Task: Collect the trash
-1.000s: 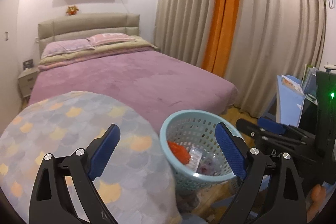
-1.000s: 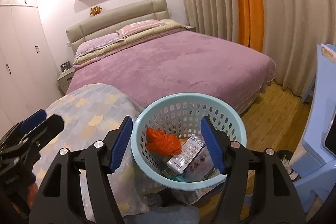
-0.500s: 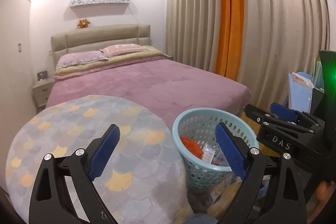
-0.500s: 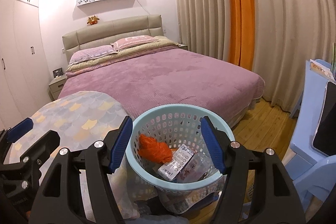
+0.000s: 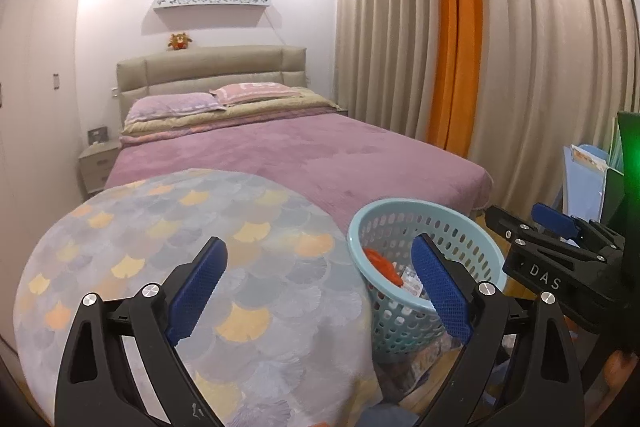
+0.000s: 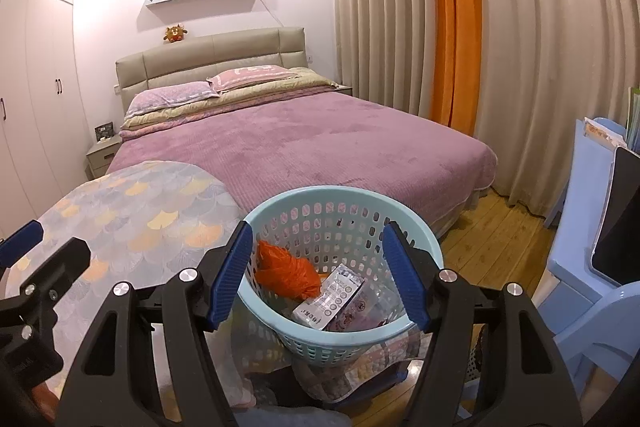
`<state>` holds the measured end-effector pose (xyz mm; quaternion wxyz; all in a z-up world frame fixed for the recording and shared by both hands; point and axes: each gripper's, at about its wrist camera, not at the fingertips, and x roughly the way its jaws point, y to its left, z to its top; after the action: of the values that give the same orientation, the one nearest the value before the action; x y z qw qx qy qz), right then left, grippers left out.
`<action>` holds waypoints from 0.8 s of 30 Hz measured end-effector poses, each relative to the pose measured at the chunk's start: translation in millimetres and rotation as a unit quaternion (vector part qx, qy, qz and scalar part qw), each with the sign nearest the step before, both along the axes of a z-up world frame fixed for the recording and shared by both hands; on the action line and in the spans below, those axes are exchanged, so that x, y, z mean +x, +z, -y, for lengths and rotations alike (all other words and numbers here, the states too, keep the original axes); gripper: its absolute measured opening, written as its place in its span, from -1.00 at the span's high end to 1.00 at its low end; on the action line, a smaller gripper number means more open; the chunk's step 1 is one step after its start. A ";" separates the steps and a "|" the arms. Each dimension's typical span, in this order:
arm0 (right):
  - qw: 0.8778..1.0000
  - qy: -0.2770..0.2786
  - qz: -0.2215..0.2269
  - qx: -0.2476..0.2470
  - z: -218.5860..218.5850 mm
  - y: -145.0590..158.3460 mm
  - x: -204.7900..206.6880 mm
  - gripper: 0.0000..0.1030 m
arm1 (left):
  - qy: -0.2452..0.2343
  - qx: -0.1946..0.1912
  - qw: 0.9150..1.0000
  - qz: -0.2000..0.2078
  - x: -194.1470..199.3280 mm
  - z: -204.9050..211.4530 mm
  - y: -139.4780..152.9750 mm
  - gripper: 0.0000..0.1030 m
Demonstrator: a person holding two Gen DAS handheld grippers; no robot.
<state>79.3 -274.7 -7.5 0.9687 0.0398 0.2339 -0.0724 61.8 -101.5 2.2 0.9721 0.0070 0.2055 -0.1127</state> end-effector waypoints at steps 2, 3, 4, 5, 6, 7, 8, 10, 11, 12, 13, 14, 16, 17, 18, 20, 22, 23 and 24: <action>1.000 0.001 -0.001 -0.001 -1.1 -0.4 0.0 -0.24 | 0.003 0.001 1.000 0.002 -1.4 -1.3 -0.5 -0.77; 1.000 0.002 -0.001 -0.002 -2.1 -1.0 0.2 -0.24 | 0.005 0.001 1.000 0.003 -2.5 -1.4 -0.6 -0.77; 1.000 0.002 -0.002 -0.004 -3.3 -1.9 0.4 -0.24 | 0.006 -0.001 1.000 0.004 -3.2 -2.0 -0.9 -0.77; 1.000 0.002 -0.003 -0.006 -4.3 -2.7 0.7 -0.24 | 0.007 -0.002 1.000 0.004 -3.4 -2.8 -1.1 -0.77; 1.000 0.003 -0.004 -0.006 -4.7 -3.0 1.0 -0.24 | 0.008 -0.003 1.000 0.003 -3.3 -3.4 -1.3 -0.77; 1.000 0.004 -0.004 -0.006 -4.5 -2.5 0.8 -0.24 | 0.010 -0.004 1.000 0.003 -3.3 -3.9 -1.2 -0.77; 1.000 0.004 -0.004 -0.006 -4.5 -2.4 0.9 -0.24 | 0.011 -0.004 1.000 0.004 -3.4 -4.3 -1.2 -0.77; 1.000 0.005 -0.005 -0.006 -3.6 -2.4 1.1 -0.24 | 0.011 -0.005 1.000 0.004 -3.6 -4.4 -0.4 -0.79; 1.000 0.004 -0.005 -0.006 -3.1 -2.6 1.2 -0.24 | 0.012 -0.006 1.000 0.004 -3.5 -5.0 -0.4 -0.80; 1.000 0.004 -0.005 -0.006 -3.7 -2.6 0.9 -0.24 | 0.013 -0.007 1.000 0.004 -3.5 -5.6 -0.5 -0.80; 1.000 0.005 -0.006 -0.005 -3.8 -2.5 1.1 -0.24 | 0.013 -0.008 1.000 0.003 -3.4 -6.0 -0.6 -0.80; 1.000 0.005 -0.007 -0.005 -4.3 -2.6 1.5 -0.24 | 0.012 -0.008 1.000 0.002 -3.0 -6.0 -0.4 -0.80; 1.000 0.004 -0.006 -0.006 -4.7 -2.0 0.8 -0.24 | 0.013 -0.008 1.000 0.002 -3.5 -6.1 0.9 -0.80; 1.000 0.004 -0.006 -0.005 -4.2 -2.1 1.2 -0.24 | 0.012 -0.009 1.000 0.004 -4.0 -6.5 1.8 -0.81; 1.000 0.005 -0.004 -0.006 -4.6 -0.8 0.5 -0.24 | 0.011 -0.009 1.000 0.004 -4.6 -6.4 2.0 -0.81; 1.000 0.004 -0.003 -0.008 -5.5 -1.0 -0.3 -0.24 | 0.011 -0.011 1.000 0.005 -5.0 -7.3 2.6 -0.81; 1.000 0.004 -0.002 -0.008 -6.4 -1.6 -1.3 -0.24 | 0.011 -0.011 1.000 0.006 -5.5 -8.4 2.5 -0.81; 1.000 0.005 -0.002 -0.007 -6.8 -1.6 -1.5 -0.24 | 0.012 -0.011 1.000 0.006 -5.5 -8.4 2.5 -0.81; 1.000 0.006 -0.002 -0.007 -7.3 -1.8 -1.9 -0.24 | 0.013 -0.011 1.000 0.006 -6.1 -9.3 2.9 -0.81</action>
<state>77.4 -267.5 -9.3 0.9689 0.0312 0.2359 -0.0684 55.6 -92.2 5.1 0.9747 -0.0055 0.1986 -0.1026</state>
